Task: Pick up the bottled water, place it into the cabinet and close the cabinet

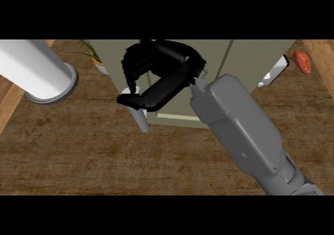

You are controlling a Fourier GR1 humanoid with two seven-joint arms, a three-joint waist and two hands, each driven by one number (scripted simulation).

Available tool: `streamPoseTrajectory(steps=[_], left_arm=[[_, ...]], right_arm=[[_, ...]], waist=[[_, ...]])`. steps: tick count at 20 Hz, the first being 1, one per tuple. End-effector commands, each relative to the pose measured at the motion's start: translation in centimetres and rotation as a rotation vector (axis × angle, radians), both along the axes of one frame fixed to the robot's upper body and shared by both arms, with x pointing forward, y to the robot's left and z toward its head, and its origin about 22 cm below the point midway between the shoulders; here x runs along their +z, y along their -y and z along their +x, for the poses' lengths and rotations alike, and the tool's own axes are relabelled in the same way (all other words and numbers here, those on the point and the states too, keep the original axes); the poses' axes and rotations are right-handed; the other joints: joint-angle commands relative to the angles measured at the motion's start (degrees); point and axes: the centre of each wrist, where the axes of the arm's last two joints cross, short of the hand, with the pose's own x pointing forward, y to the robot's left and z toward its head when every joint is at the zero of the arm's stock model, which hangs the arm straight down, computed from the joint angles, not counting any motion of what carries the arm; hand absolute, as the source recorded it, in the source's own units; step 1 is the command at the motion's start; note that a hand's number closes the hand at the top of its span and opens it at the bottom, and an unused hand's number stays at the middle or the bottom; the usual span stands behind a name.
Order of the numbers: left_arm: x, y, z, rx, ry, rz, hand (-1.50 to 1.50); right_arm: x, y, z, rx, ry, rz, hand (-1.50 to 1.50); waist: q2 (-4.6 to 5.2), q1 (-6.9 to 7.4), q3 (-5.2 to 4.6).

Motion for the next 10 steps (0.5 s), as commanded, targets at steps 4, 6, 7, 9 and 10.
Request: streamPoseTrajectory(steps=[4, 6, 7, 9, 10], left_arm=[[0.2, -0.5, 1.0, -0.033, 0.022, 0.0, -1.5], [-0.4, 1.0, 0.2, -0.039, 0.004, -0.007, -1.5], [-0.2, 0.6, 0.9, -0.051, 0.009, 0.001, -1.5], [-0.1, 0.4, 0.9, -0.064, 0.006, 0.002, -1.5], [-0.2, 1.5, 1.0, -0.08, 0.007, 0.003, -1.5]], right_arm=[[6.4, 1.2, 2.2, -0.245, 0.124, 0.109, -1.5], [5.2, 1.9, 2.1, -0.28, 0.126, 0.105, -1.5], [6.1, 2.4, 2.6, -0.277, 0.143, 0.109, -1.5], [7.6, 2.5, 2.5, -0.277, 0.15, 0.119, -1.5], [6.7, 2.7, 2.8, -0.28, 0.13, 0.103, -1.5]], waist=[[0.53, -0.24, 0.25], [0.24, -0.13, 0.36], [0.58, -0.09, 0.32], [0.41, -0.17, 0.31], [0.5, 0.06, 0.36]])
